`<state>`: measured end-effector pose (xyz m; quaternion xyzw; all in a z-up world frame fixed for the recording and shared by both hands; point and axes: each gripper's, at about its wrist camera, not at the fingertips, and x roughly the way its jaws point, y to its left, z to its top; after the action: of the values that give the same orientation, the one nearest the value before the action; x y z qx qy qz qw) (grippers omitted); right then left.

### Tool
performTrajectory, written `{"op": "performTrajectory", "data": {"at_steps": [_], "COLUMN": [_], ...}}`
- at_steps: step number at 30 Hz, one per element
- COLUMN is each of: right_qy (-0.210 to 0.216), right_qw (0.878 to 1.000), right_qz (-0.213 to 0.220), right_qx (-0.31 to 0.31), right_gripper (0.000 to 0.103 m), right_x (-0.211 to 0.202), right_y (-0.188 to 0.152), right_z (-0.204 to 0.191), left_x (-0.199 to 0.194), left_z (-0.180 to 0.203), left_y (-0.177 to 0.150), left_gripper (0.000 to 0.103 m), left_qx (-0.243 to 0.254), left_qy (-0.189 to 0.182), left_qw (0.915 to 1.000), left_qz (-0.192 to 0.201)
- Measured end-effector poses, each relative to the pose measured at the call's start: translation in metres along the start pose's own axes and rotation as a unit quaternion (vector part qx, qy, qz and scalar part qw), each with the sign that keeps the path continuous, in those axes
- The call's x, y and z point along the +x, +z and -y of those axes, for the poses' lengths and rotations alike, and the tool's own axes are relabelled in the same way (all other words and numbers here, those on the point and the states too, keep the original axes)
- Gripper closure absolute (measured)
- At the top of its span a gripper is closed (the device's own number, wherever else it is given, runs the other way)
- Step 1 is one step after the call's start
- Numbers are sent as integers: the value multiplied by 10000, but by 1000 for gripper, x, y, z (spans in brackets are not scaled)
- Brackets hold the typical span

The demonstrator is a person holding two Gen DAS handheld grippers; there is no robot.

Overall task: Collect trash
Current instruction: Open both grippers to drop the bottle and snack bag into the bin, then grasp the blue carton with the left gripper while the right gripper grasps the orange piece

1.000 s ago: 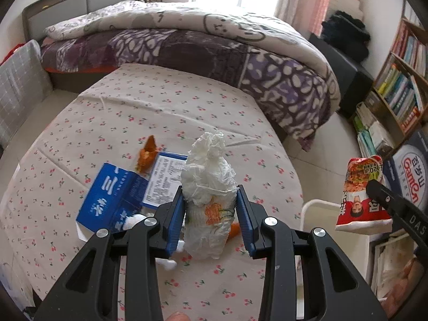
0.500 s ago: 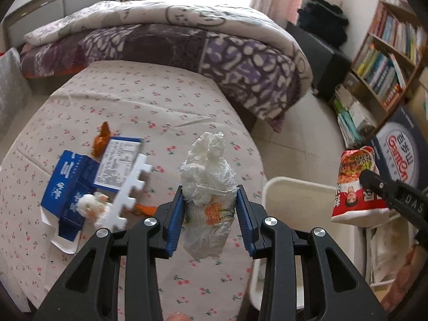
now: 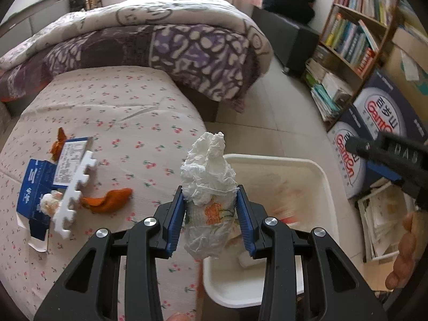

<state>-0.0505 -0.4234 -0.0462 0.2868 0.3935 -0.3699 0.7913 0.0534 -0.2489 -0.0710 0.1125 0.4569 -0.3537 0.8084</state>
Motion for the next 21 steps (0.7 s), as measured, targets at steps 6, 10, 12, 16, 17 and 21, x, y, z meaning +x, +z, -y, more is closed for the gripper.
{"op": "performTrajectory", "data": {"at_steps": [6,10,12,16,17,21], "right_qy": [-119,-174,-171,-165,-160,-152], "right_qw": [9996,9993,9992,9992,9992,9994], "right_qz": [118,177,162,132,123,86], "right_qx": [234,294,312,329,332,295], "right_gripper": [26,23,22,21,21,19], "right_x": [-4,-6,-5,-4,-4,-1], "right_y": [5,6,6,6,6,3], "right_z": [13,18,19,19,18,12], "left_x": [3,1,0,-1,-1,-1], "left_z": [17,21,22,20,19,15], "left_y": [-3,-2,-1,-1,-1,-1], "left_gripper": [64,54,50,44,43,42], "left_qx": [180,197,182,148,142,148], "left_qy": [-141,-186,-211,-203,-195,-117], "left_qw": [9997,9996,9996,9997,9997,9998], "left_qz": [-57,-62,-34,-25,-31,-20]}}
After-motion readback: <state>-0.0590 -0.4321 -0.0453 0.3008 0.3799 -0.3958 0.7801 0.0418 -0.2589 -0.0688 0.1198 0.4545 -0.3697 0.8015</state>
